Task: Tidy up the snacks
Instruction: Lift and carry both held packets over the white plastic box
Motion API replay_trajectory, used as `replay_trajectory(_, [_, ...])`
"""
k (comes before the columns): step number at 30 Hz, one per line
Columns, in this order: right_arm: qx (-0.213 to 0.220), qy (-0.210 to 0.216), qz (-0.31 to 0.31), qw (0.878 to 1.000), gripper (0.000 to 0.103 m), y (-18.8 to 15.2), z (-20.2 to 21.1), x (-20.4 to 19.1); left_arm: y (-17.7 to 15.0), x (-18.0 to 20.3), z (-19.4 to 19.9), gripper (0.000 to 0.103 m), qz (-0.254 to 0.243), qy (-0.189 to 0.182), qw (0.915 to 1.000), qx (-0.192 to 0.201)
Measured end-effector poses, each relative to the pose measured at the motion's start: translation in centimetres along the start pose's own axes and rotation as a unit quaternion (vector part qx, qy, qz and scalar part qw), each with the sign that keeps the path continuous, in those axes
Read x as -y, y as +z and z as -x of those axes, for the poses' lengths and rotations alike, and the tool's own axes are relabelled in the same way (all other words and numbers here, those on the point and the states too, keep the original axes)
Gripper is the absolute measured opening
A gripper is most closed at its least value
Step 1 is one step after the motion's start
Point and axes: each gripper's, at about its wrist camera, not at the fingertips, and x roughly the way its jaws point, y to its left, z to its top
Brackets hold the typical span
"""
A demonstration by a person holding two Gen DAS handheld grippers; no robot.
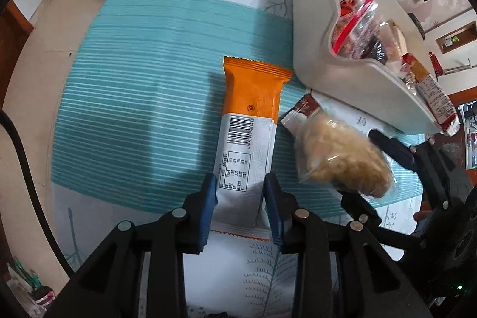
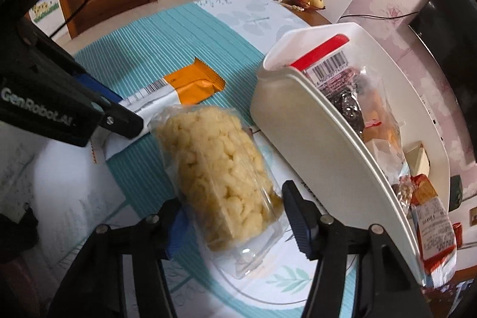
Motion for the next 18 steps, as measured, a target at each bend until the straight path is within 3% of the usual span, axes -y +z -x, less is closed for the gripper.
replay_trajectory(5, [0.016, 0.006, -0.007, 1.0, 0.052, -0.3, 2.0, -0.6, -0.3, 0.2, 2.6, 0.031, -0.004, -0.005, 0.9998, 0.02])
replay_trajectory(18, [0.056, -0.024, -0.034, 0.998, 0.051, -0.3, 7.7, 1.4, 4.0, 3.6, 9.6, 0.031, -0.052, -0.012, 0.9945, 0.09])
